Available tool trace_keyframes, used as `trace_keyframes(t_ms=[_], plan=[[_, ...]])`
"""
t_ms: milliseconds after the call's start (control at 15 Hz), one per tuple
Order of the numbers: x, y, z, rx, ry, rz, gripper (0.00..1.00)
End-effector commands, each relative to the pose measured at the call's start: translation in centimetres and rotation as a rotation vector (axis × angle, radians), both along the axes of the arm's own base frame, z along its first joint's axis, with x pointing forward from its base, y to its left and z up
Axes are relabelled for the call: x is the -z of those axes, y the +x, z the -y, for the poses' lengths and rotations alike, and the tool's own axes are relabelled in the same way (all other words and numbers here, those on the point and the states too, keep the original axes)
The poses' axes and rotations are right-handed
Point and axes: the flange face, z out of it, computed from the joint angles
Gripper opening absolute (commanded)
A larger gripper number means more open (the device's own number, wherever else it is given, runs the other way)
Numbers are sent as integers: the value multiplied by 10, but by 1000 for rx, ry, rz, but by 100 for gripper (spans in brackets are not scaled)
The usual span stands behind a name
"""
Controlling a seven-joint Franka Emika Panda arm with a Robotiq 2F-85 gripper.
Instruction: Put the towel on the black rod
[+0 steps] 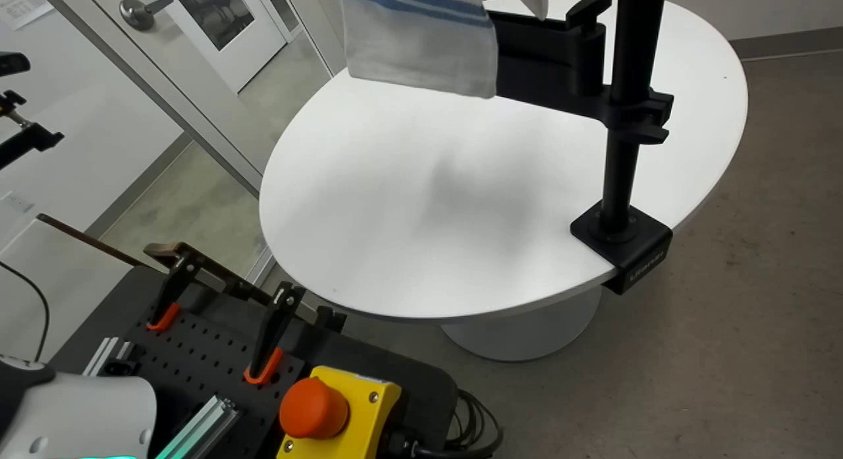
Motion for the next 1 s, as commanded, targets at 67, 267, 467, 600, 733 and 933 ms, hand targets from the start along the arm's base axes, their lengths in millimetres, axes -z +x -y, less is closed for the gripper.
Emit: trace_keyframes(t_ms=[67, 267, 467, 600, 733, 933], plan=[[-1, 27, 8, 4, -51, -22, 2], [12, 41, 3, -23, -61, -49, 2], [35, 53, -10, -65, -49, -72, 2], [51, 61, -19, -91, -43, -86, 2], [64, 66, -27, -109, -46, -97, 2], [76, 72, -32, -124, -53, -113, 2]])
